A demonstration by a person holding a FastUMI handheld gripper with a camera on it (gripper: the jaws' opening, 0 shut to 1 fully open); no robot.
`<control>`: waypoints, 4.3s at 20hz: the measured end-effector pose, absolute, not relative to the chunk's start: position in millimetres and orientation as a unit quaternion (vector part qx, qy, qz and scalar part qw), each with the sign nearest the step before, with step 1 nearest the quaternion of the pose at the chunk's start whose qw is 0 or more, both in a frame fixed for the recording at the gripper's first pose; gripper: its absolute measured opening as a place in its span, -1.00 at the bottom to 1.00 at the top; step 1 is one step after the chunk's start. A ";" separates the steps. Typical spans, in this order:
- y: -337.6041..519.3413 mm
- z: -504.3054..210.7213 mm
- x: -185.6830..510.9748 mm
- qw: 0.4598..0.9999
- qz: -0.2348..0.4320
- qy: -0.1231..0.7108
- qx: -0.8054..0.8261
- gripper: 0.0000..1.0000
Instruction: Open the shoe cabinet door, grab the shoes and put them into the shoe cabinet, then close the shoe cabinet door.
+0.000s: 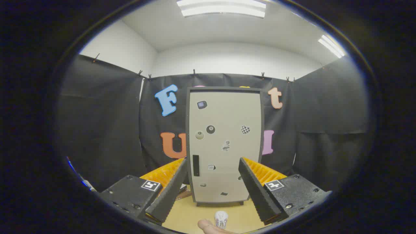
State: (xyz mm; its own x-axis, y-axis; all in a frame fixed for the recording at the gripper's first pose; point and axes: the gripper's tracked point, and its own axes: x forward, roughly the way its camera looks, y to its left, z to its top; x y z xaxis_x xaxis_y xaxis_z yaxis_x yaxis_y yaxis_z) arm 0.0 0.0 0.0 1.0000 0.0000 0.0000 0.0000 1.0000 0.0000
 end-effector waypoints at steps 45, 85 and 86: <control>71.1 -187.1 322.1 0.989 0.037 0.141 0.013 0.45; -74.9 -176.9 68.1 0.986 0.053 0.156 0.039 -0.50; -81.2 -178.3 61.0 0.986 0.055 0.154 0.028 -0.51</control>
